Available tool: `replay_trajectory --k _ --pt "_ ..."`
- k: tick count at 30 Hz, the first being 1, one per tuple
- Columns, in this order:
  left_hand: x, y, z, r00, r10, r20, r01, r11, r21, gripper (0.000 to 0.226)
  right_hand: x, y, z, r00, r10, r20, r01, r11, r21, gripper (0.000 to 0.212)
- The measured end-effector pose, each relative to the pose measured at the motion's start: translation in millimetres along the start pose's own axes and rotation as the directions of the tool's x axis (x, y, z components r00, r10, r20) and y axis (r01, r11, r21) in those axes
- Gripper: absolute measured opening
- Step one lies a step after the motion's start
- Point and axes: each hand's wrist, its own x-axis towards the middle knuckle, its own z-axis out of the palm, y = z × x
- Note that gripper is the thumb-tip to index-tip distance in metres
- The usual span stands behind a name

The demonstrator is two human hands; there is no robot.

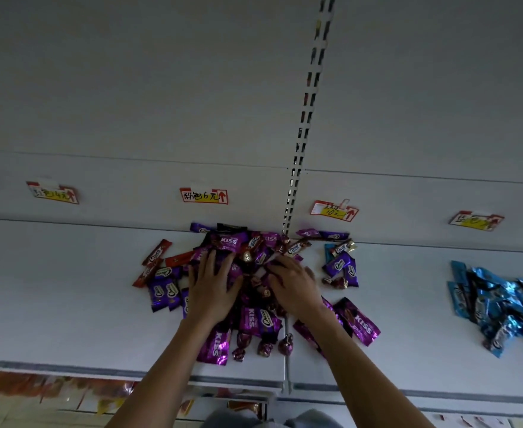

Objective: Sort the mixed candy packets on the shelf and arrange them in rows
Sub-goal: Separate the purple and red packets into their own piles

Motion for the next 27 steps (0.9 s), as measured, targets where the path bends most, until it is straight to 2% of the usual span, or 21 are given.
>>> replay_trajectory --k 2,3,5,6,8,9,11,14,17,19,21,24,27 --pt "1 -4 -2 0.997 -0.034 -0.068 0.030 0.998 -0.054 0.054 0 2 -5 0.992 0.100 -0.071 -0.102 0.994 -0.023 0.030" --pt "2 -5 -4 0.987 -0.045 -0.153 0.034 0.997 -0.072 0.051 2 2 -7 0.987 0.114 -0.116 -0.118 0.993 -0.024 0.027" --pt "6 -6 -5 0.952 0.002 -0.305 -0.030 0.996 -0.084 0.043 9 -1 -6 0.987 0.036 -0.156 -0.036 0.999 0.005 0.025" --pt "9 -3 -6 0.944 0.078 -0.321 -0.108 0.991 -0.076 0.041 13 -5 -3 0.992 -0.038 -0.124 0.040 0.999 0.016 0.029" --pt "14 7 -6 0.946 0.258 -0.196 -0.265 0.964 -0.008 0.049 17 -14 3 0.991 -0.130 -0.012 0.130 0.991 0.022 0.037" --pt "14 11 -6 0.951 0.290 -0.112 -0.290 0.957 0.013 0.061 18 -17 5 0.992 -0.126 0.012 0.125 0.992 0.021 0.039" --pt "15 10 -2 0.973 0.227 -0.044 -0.227 0.974 0.019 0.078 16 -14 7 0.995 -0.095 -0.011 0.095 0.996 0.000 0.037" --pt "17 -2 -3 0.992 0.113 -0.054 -0.113 0.993 0.016 0.075 12 -7 2 0.995 -0.031 -0.095 0.032 0.999 0.007 0.028" --pt "14 -12 -8 0.998 0.057 -0.012 -0.057 0.998 -0.023 0.080 15 3 -8 0.951 0.095 -0.293 -0.063 0.991 0.118 0.023" --pt "10 -9 -9 0.997 0.070 -0.028 -0.072 0.994 -0.082 0.084 16 13 -9 0.945 0.181 -0.274 -0.166 0.983 0.078 0.031" --pt "7 -1 -7 0.993 0.082 -0.083 -0.093 0.986 -0.136 0.075 13 17 -5 0.958 0.209 -0.195 -0.211 0.977 0.014 0.033" --pt "7 15 -2 0.959 0.126 -0.253 -0.174 0.968 -0.180 0.037 6 12 2 0.961 0.100 -0.259 -0.095 0.995 0.031 0.021" --pt "7 34 1 0.916 0.196 -0.351 -0.268 0.949 -0.168 0.029 4 11 -4 0.944 0.115 -0.309 -0.077 0.988 0.133 0.016"
